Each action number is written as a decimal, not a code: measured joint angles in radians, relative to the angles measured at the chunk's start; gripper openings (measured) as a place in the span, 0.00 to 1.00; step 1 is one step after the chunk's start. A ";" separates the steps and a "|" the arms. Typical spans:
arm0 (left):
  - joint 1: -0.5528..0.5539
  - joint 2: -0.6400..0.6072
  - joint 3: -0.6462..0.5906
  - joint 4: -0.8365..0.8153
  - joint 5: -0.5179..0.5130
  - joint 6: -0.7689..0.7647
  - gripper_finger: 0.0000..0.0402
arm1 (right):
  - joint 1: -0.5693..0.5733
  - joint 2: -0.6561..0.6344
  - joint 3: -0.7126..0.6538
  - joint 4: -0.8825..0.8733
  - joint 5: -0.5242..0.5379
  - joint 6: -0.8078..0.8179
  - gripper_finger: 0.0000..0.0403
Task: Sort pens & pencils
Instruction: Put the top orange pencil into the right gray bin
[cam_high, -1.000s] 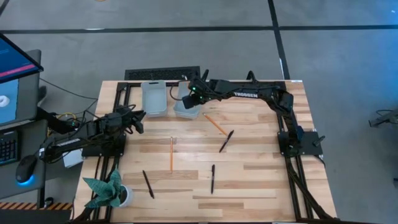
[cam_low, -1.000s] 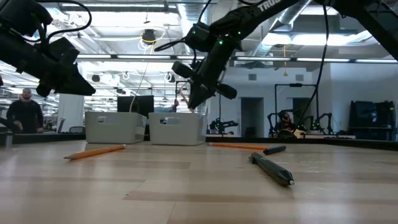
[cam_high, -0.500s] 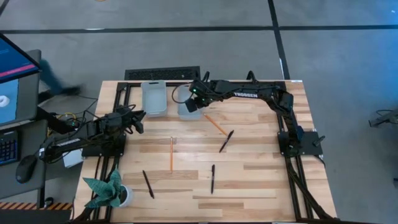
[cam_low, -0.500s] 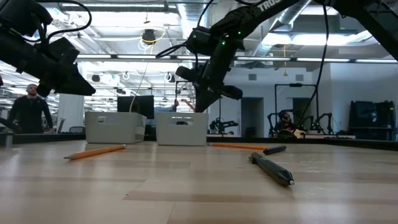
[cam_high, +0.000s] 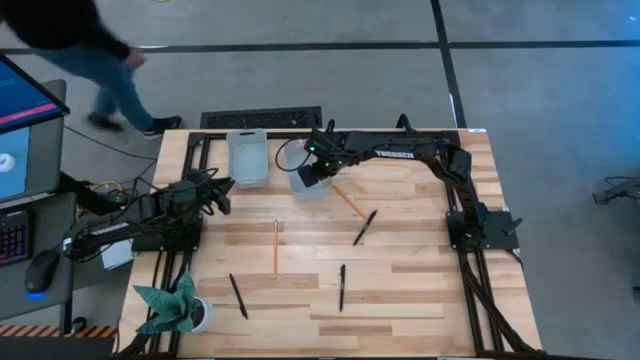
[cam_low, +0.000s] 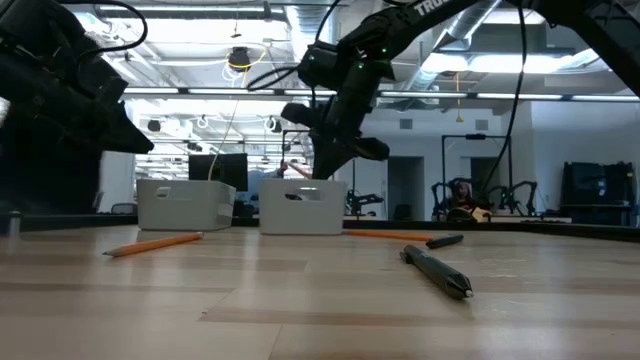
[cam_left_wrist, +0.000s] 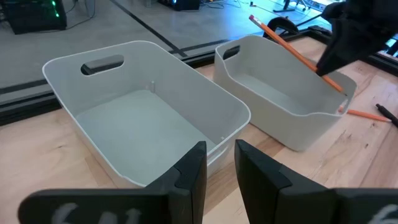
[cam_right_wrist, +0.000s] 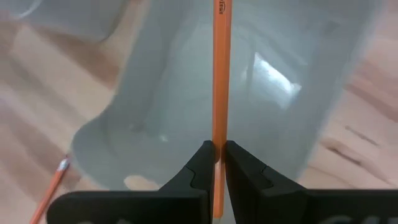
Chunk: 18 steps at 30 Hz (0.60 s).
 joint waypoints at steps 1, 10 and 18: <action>0.000 0.000 0.000 0.000 0.000 0.000 0.18 | 0.005 0.000 0.000 -0.002 -0.002 -0.002 0.13; 0.000 0.000 0.000 0.000 0.000 0.000 0.18 | 0.011 0.000 0.000 -0.006 -0.022 -0.002 0.13; 0.000 0.000 0.000 0.000 0.000 0.000 0.18 | 0.009 0.000 0.000 -0.004 -0.020 -0.002 0.13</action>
